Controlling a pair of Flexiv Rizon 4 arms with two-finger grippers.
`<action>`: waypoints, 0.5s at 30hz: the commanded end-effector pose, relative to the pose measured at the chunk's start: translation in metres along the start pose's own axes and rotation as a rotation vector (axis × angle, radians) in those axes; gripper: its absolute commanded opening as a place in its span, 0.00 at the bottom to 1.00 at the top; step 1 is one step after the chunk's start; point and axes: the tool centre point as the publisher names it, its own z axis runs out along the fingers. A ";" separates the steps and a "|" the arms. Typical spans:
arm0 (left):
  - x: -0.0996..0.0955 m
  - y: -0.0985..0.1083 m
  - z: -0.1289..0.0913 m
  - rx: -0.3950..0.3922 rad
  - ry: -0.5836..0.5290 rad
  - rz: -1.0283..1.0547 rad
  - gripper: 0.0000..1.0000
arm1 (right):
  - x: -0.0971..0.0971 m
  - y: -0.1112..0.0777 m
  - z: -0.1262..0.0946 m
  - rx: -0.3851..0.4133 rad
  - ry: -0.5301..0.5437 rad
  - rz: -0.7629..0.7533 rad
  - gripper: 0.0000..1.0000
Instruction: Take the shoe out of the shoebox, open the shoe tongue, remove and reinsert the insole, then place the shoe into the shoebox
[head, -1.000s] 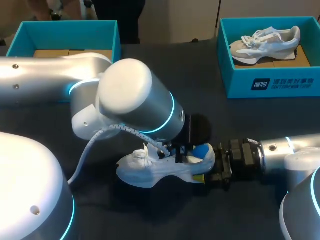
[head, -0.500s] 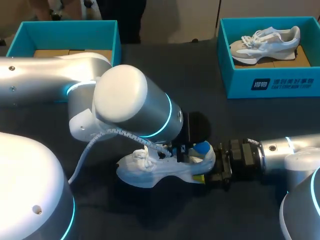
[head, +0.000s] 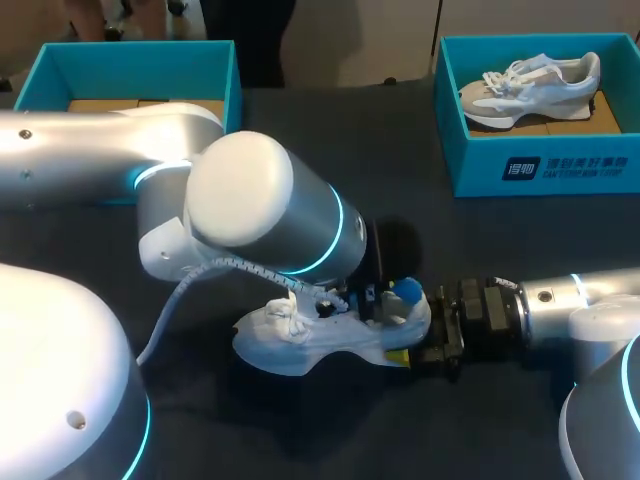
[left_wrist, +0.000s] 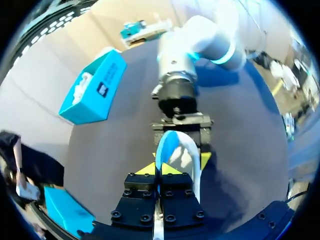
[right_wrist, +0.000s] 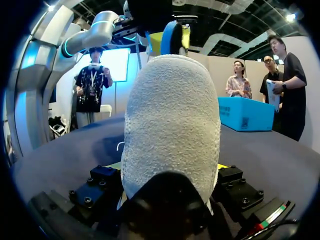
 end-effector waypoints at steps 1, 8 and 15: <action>0.000 0.005 0.000 0.012 0.000 -0.003 0.00 | 0.002 -0.002 0.004 0.002 -0.002 0.000 0.00; 0.004 -0.001 0.004 0.002 -0.024 0.021 0.00 | 0.002 -0.002 0.004 0.002 -0.002 0.000 0.00; -0.001 0.006 0.005 0.007 -0.007 -0.009 0.00 | 0.002 -0.002 0.004 0.002 -0.002 0.000 0.00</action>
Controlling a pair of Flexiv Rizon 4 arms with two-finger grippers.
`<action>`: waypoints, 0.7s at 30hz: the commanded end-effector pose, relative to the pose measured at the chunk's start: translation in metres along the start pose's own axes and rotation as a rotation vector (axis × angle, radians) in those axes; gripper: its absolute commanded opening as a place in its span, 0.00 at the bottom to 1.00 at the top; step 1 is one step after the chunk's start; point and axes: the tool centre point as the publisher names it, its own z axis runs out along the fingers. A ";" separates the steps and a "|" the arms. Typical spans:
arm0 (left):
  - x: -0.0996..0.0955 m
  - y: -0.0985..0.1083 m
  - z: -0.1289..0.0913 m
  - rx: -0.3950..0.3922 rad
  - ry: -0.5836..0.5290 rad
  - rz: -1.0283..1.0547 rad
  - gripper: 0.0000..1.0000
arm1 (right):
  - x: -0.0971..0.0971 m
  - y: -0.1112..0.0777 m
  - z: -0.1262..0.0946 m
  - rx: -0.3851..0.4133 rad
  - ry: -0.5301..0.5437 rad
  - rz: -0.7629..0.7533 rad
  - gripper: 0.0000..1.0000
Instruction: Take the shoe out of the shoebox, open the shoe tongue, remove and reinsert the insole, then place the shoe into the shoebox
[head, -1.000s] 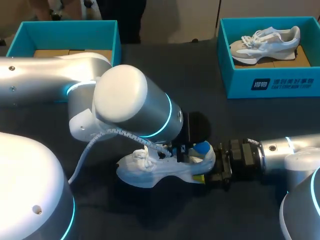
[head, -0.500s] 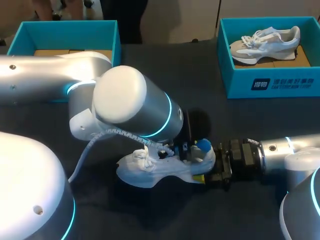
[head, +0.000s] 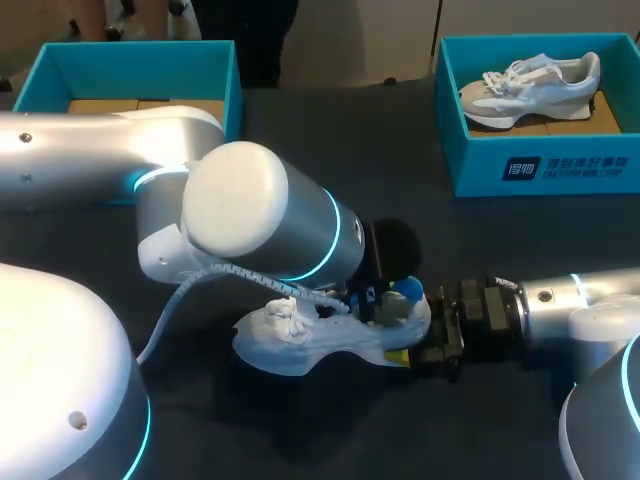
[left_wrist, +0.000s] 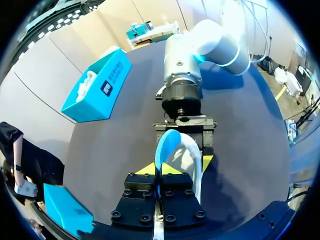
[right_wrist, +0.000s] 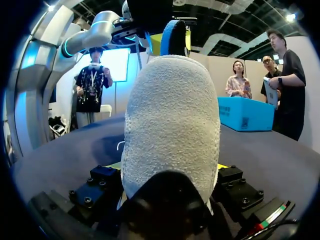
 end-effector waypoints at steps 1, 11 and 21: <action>-0.003 0.004 0.002 0.004 0.006 -0.005 0.00 | 0.002 -0.002 0.003 0.002 -0.002 0.000 0.00; -0.011 0.004 -0.007 0.031 -0.015 -0.040 0.00 | 0.002 -0.002 0.003 0.002 -0.002 0.000 0.00; -0.001 -0.004 0.003 0.011 0.001 0.014 0.00 | 0.002 -0.002 0.003 0.002 -0.002 0.000 0.00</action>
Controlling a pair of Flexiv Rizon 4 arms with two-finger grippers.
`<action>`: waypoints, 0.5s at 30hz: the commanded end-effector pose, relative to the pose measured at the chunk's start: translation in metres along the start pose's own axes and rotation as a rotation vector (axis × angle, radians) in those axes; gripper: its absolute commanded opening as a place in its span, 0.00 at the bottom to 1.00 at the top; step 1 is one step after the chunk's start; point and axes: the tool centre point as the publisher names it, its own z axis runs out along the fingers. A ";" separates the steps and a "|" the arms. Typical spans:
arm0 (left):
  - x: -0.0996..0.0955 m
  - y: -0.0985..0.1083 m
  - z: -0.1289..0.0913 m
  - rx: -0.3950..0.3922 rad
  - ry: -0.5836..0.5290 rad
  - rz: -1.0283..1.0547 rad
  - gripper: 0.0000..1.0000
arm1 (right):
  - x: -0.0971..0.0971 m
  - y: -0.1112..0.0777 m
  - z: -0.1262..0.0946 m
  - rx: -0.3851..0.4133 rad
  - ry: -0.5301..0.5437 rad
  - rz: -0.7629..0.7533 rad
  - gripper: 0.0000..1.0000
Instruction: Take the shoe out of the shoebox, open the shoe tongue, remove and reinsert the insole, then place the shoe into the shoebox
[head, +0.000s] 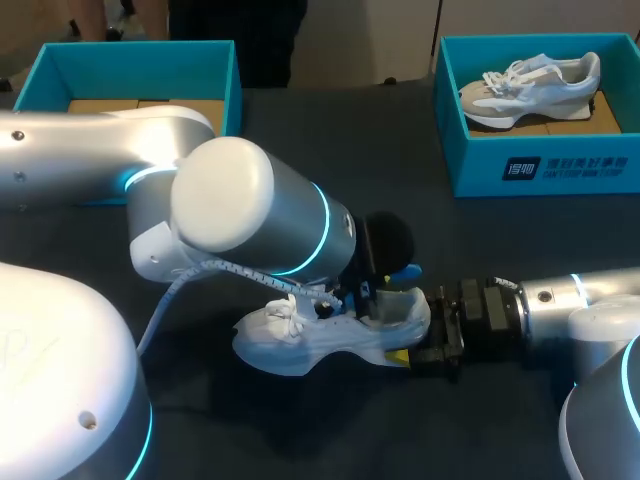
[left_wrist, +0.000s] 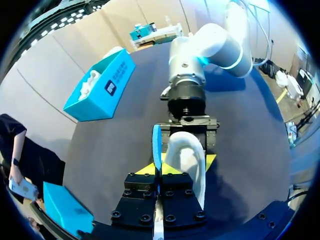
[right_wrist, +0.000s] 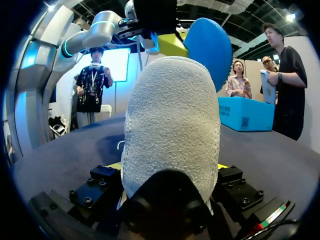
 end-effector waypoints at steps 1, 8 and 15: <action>0.006 -0.007 0.008 -0.009 0.005 0.018 0.00 | 0.002 -0.002 0.003 0.002 -0.002 0.000 0.00; 0.014 -0.016 0.014 -0.021 0.024 0.050 0.12 | 0.002 -0.002 0.003 0.002 -0.002 0.000 0.00; 0.023 -0.017 0.014 -0.028 0.047 0.084 0.38 | 0.002 -0.002 0.003 0.002 -0.002 0.000 0.00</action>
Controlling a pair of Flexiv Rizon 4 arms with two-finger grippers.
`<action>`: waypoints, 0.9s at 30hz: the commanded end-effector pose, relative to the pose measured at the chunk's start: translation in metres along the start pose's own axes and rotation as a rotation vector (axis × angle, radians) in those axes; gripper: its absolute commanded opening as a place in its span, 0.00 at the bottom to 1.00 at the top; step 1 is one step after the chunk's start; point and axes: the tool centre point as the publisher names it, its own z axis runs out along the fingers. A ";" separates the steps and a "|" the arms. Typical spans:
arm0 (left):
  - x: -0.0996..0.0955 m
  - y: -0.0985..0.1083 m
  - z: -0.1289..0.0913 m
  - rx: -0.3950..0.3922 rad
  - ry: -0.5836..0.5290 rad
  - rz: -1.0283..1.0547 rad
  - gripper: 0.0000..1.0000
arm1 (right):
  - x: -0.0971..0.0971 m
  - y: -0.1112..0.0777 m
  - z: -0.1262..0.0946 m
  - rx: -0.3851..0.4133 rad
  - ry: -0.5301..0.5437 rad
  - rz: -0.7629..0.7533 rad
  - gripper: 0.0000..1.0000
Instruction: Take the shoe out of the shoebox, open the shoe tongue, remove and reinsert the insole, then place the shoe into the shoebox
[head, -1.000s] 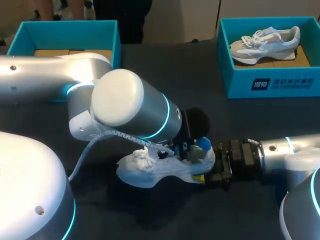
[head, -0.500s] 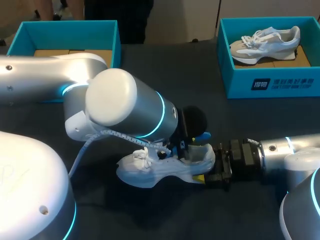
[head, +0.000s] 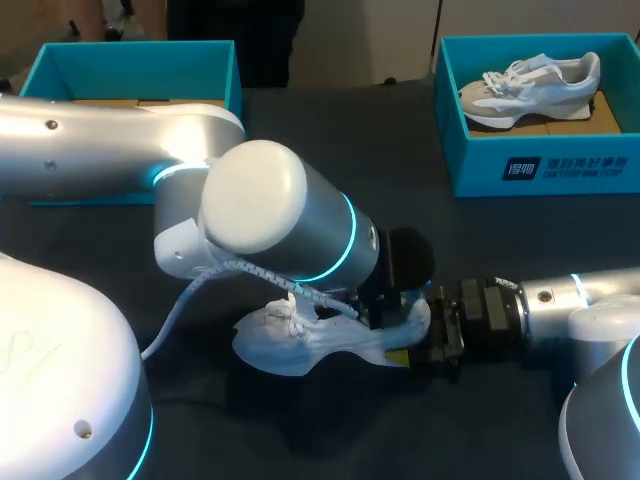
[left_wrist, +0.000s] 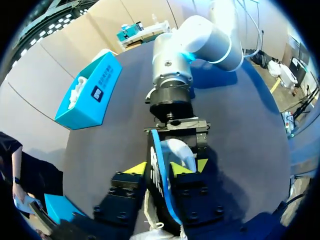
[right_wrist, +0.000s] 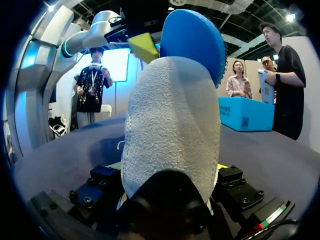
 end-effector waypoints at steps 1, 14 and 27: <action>0.003 -0.003 0.001 -0.006 0.005 0.007 0.39 | 0.002 -0.002 0.003 0.002 -0.002 0.000 0.00; 0.006 0.004 -0.024 0.021 0.001 0.009 0.41 | 0.002 -0.002 0.003 0.002 -0.002 0.000 0.00; 0.014 0.004 -0.020 -0.007 -0.010 0.028 0.06 | 0.002 -0.002 0.003 0.002 -0.002 0.000 0.00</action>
